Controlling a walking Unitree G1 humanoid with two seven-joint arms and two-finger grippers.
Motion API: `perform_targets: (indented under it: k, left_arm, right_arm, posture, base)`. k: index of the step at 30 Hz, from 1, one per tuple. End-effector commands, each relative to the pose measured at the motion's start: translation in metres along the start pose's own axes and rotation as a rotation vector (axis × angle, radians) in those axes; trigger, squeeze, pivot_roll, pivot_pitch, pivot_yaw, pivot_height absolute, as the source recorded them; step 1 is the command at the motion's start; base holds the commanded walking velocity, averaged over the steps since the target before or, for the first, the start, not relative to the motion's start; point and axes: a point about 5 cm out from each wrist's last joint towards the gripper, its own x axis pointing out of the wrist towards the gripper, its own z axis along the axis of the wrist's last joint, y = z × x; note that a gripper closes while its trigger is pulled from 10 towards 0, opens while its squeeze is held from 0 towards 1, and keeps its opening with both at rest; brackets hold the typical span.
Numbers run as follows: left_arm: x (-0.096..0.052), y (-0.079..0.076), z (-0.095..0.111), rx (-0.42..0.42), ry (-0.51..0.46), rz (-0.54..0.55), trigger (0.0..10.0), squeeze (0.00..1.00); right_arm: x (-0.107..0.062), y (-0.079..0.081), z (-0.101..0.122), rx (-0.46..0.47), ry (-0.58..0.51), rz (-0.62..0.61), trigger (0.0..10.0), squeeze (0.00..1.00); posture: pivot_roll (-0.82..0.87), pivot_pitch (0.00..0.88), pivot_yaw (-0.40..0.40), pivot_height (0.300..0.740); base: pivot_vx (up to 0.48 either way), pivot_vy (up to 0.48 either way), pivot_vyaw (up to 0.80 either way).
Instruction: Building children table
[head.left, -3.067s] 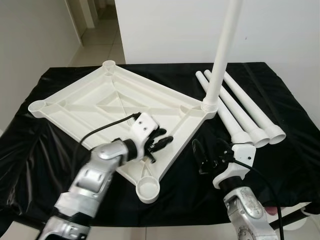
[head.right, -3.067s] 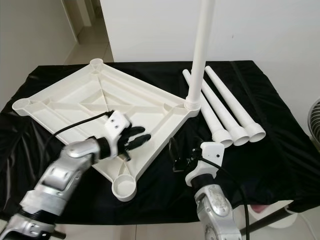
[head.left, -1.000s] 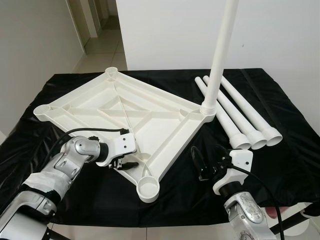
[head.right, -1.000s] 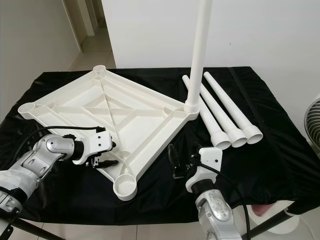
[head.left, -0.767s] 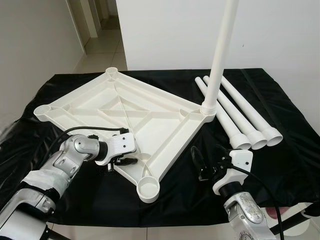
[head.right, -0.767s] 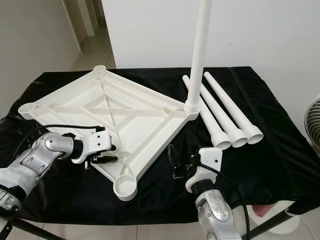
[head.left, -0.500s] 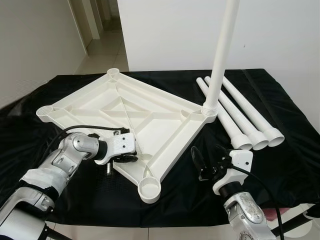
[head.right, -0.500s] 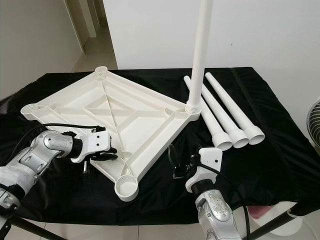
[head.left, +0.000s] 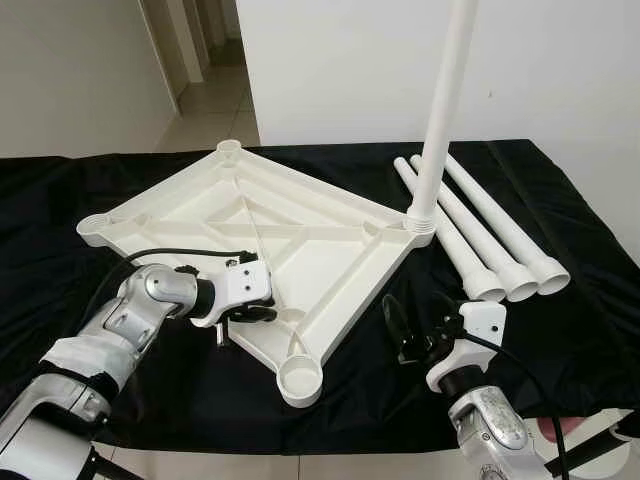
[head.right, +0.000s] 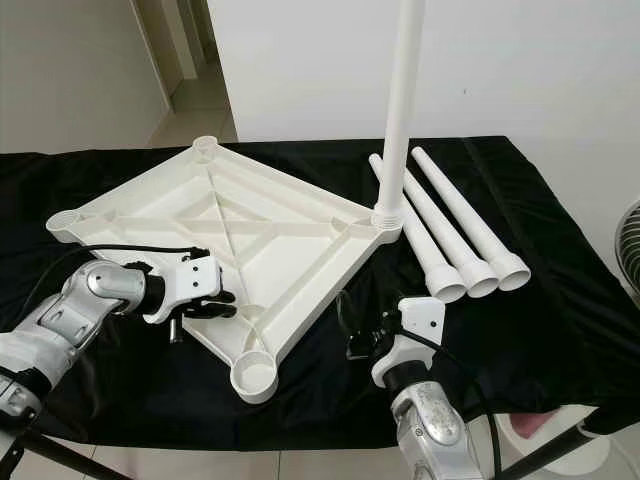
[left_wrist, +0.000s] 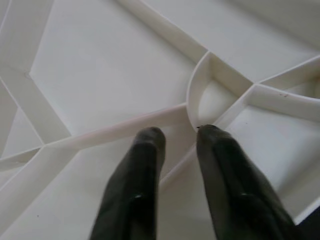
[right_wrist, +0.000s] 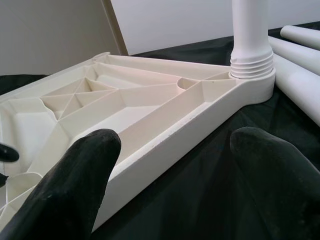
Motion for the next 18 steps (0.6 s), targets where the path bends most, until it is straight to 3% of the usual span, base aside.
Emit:
perform_targets:
  k: [1, 18]
  left_arm:
    - [0.0081, -0.0182, -0.0054, -0.015, 0.021, -0.224, 10.0, 1.00]
    - [0.0034, -0.0120, -0.0021, 0.026, 0.037, -0.242, 10.0, 1.00]
  right_arm:
    - [-0.0012, 0.0011, 0.0015, -0.003, -0.009, -0.004, 10.0, 0.00]
    - [-0.0012, 0.0011, 0.0017, -0.002, -0.009, -0.007, 10.0, 0.00]
  posture:
    - [-0.07, 0.082, 0.118, 0.740]
    - [-0.07, 0.094, 0.121, 0.740]
  base:
    - [0.000, 0.000, 0.00]
    - [0.000, 0.000, 0.00]
